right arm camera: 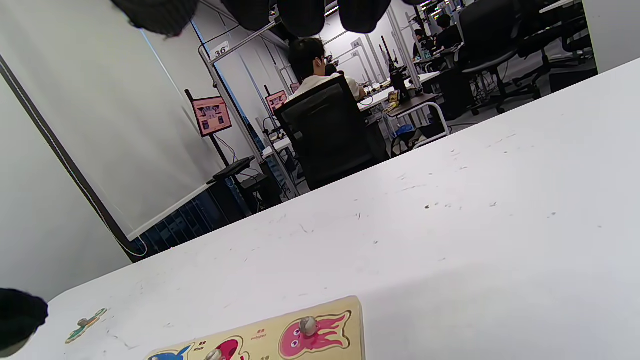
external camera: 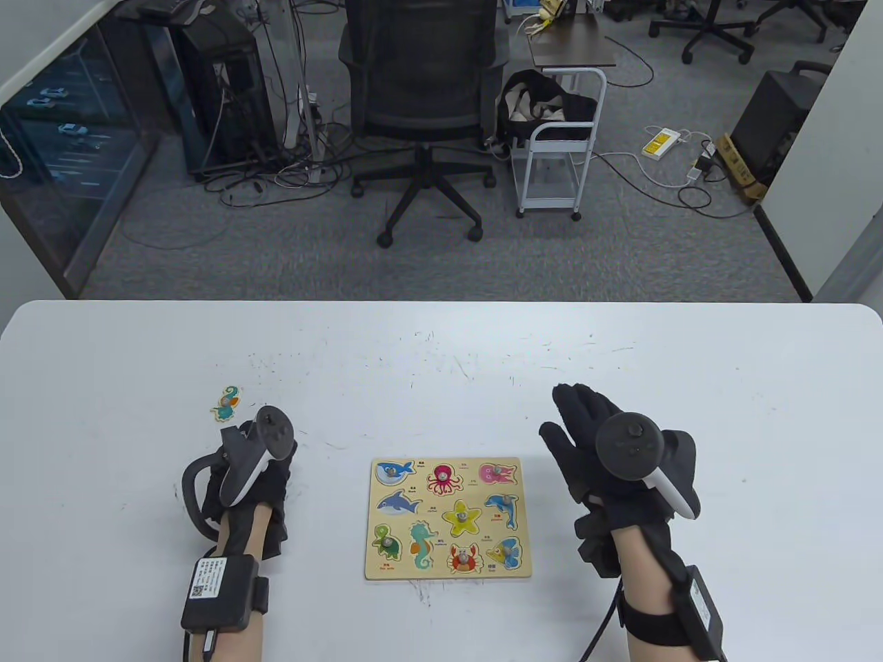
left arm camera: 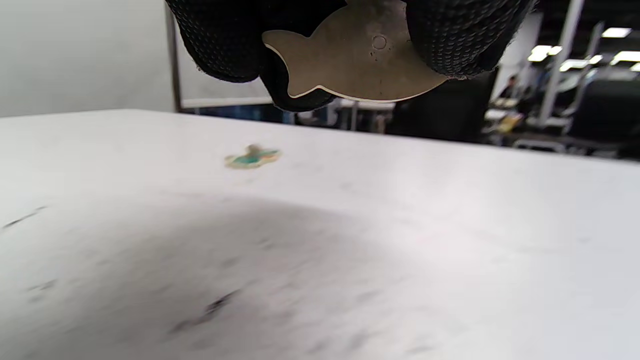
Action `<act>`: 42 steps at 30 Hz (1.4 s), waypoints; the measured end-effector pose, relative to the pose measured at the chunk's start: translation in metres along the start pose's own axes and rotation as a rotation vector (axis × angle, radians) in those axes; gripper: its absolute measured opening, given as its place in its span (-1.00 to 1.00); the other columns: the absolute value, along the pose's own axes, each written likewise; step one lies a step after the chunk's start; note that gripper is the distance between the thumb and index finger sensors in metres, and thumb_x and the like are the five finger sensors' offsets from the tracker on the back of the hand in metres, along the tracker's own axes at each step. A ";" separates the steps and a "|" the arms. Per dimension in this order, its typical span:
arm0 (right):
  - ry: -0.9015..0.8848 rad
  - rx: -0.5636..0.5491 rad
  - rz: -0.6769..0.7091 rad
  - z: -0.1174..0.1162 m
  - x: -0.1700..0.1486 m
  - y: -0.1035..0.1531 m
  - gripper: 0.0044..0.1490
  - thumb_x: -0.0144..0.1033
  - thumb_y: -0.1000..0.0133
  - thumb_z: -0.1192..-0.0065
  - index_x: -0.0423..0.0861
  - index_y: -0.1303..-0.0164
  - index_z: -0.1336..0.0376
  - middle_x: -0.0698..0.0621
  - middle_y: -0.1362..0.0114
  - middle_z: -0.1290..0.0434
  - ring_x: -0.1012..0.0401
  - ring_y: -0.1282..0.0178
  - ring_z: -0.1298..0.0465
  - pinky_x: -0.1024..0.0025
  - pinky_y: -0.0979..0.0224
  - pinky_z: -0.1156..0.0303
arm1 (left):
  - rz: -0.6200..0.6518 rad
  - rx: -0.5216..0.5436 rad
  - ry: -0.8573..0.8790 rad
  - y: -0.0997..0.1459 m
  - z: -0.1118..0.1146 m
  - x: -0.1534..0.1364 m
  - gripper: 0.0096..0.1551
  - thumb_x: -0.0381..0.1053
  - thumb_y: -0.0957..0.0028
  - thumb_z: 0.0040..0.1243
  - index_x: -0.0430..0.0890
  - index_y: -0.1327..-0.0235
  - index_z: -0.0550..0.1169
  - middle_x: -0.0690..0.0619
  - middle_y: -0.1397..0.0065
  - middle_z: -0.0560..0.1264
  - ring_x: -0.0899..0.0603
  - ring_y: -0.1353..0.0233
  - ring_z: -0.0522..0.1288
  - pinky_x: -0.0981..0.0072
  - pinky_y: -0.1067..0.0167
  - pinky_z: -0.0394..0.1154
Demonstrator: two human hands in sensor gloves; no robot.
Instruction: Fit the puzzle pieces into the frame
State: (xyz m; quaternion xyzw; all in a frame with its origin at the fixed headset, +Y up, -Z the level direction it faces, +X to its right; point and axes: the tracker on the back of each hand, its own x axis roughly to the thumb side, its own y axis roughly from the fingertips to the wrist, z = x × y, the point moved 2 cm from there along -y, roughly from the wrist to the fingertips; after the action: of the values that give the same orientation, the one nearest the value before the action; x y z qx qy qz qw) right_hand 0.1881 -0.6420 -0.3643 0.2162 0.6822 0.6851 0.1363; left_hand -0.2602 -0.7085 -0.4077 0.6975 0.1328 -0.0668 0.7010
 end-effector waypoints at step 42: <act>-1.152 0.887 0.335 -0.094 0.042 -0.015 -0.09 0.19 -0.15 -0.13 -0.17 -0.55 -0.14 -0.12 -0.42 -0.51 -0.05 -0.31 -0.58 -0.07 -0.38 -0.40 | 1.093 -0.040 0.963 0.109 -0.051 0.144 -0.54 0.29 -0.01 0.23 0.58 -0.20 0.52 0.28 -0.76 0.27 -0.04 -0.76 0.24 -0.13 -0.69 0.23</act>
State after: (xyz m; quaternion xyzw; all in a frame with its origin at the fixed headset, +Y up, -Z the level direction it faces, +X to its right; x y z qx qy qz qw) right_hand 0.1043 -0.7038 -0.3721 0.6766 0.6732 0.1354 0.2659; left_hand -0.0972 -0.6431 -0.3429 0.6034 0.0603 0.6095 0.5107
